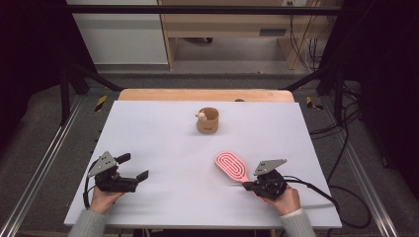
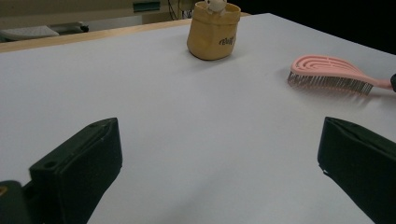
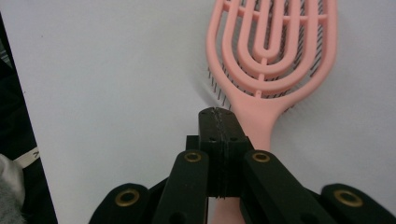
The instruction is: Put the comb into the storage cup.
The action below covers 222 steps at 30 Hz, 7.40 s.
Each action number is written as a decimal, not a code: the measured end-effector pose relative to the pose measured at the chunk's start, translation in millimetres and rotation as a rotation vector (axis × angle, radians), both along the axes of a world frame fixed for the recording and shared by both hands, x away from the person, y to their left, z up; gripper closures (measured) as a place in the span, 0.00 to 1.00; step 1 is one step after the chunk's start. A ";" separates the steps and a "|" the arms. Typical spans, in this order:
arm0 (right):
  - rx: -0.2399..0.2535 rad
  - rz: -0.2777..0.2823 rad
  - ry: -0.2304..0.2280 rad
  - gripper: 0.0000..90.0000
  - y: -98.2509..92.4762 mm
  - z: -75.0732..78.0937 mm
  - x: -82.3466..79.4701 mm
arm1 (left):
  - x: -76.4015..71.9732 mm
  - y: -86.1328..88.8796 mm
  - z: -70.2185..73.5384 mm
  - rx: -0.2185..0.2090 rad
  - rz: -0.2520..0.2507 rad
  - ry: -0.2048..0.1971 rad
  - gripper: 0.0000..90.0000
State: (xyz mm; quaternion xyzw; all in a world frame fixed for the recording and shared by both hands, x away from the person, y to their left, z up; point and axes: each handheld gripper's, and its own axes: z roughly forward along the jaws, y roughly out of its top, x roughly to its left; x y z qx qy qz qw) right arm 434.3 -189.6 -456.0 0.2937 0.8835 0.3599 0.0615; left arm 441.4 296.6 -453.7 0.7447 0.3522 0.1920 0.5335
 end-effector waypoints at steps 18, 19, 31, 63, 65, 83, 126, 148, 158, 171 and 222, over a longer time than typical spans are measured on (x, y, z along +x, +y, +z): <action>0.097 -0.056 -0.075 0.59 -12.2 18.5 0.2 | 0.4 -0.5 -0.3 0.004 0.000 0.003 0.00; 0.101 -0.065 -0.078 0.55 -13.3 20.0 0.7 | 0.4 -0.5 -0.3 0.004 0.000 0.003 0.00; 0.059 -0.185 -0.081 0.04 -14.7 23.5 5.8 | 0.5 -0.7 -0.3 0.004 -0.001 0.003 0.00; -0.076 -0.161 -0.063 0.01 11.1 2.5 10.5 | 0.5 -1.0 -0.4 0.005 0.000 0.003 0.00; -0.082 -0.160 -0.059 0.03 11.7 1.2 10.8 | 0.6 -1.0 -0.4 0.005 0.000 0.003 0.00; -0.087 -0.109 -0.037 0.37 14.6 -4.2 9.1 | 0.6 -1.1 -0.6 0.006 -0.002 0.005 0.00; -0.152 -0.088 0.003 0.76 17.8 -9.1 11.5 | 0.9 -1.7 -0.9 0.009 -0.003 0.007 0.00; -0.141 -0.110 0.033 0.78 16.7 -5.8 11.7 | 0.8 -1.3 -0.7 0.007 -0.002 0.005 0.00; -0.095 -0.121 0.020 0.78 13.2 0.5 10.7 | 0.8 -1.6 -0.7 0.007 -0.003 0.006 0.00; -0.062 -0.132 -0.007 0.78 10.4 5.6 10.3 | 1.2 -2.1 -0.9 0.005 0.000 0.012 0.00; 0.127 -0.151 -0.141 0.78 4.6 24.0 15.7 | -0.8 -20.0 8.6 -0.008 -0.007 0.014 0.00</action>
